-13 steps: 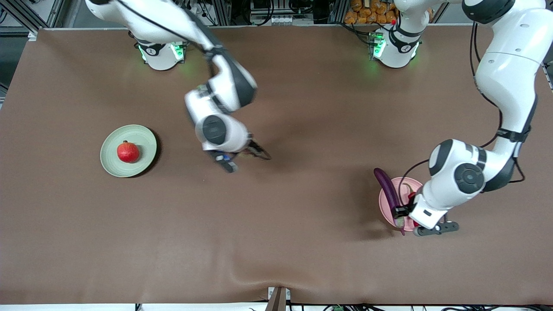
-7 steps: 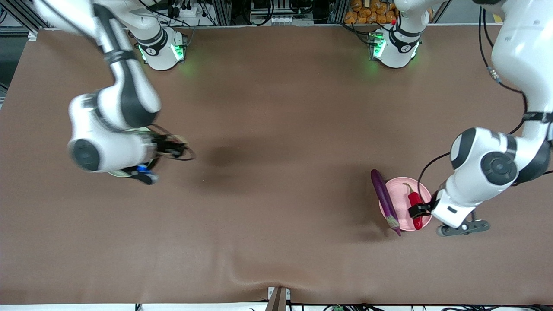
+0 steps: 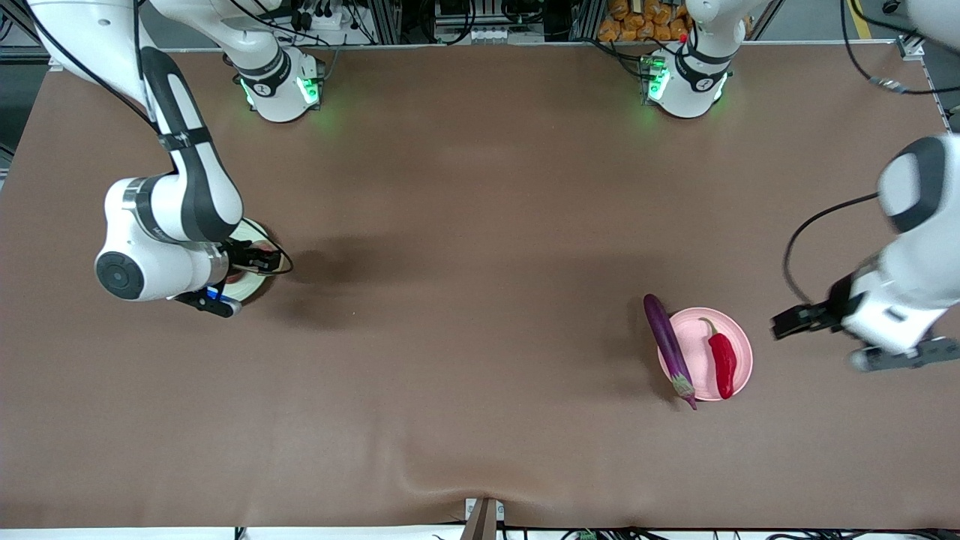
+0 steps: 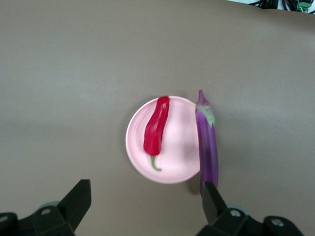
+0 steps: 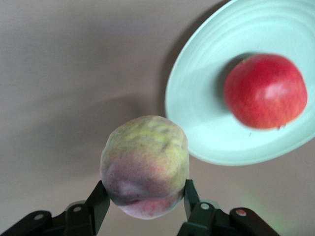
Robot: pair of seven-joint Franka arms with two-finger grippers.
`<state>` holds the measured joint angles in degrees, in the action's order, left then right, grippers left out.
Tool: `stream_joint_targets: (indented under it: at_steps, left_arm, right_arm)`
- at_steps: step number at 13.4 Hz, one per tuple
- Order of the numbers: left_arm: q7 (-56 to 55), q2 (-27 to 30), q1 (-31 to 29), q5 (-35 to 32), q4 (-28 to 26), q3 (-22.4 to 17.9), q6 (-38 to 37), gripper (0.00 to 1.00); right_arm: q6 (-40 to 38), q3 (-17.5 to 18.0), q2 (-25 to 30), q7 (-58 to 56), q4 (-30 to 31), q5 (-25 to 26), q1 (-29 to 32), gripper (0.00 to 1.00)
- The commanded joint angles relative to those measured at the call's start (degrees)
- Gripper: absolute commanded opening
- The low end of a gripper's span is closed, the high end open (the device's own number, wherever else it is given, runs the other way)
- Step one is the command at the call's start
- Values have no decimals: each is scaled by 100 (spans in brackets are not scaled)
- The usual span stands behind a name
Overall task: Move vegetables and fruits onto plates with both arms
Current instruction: 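Lower the eggplant beside the pink plate while the right gripper carries the peach, then release the peach onto the green plate with the right gripper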
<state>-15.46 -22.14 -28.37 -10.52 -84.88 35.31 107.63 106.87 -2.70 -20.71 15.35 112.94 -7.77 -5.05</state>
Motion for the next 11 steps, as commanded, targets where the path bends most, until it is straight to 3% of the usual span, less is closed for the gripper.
stream_joint_targets:
  at_steps: [1,3,4,5,7,8,10,11]
  left_arm:
    - [78,594,-63,260,146,28,-741,100]
    - [78,1051,-63,488,156,2,-1015,100]
    - [87,1210,-63,507,147,2,-1146,100]
    - [96,1307,-63,516,147,19,-1269,100]
    - [114,1597,59,577,147,-42,-1498,100]
    - [122,1772,469,612,78,-399,-1534,100]
    - [244,1976,1698,691,24,-1715,-1604,100]
    - [298,1994,2034,726,15,-2112,-1674,100]
  right_arm:
    - [535,103,287,-813,641,109,592,0]
    - [598,103,243,-980,660,118,733,0]
    - [598,103,235,-1120,651,118,795,28]
    - [598,95,217,-1209,625,127,839,99]
    - [450,112,217,-1219,502,118,971,100]
    - [66,121,226,-1201,284,83,945,100]
    - [-1382,156,217,-1210,-759,57,840,100]
    - [-1893,156,217,-1201,-1330,48,744,100]
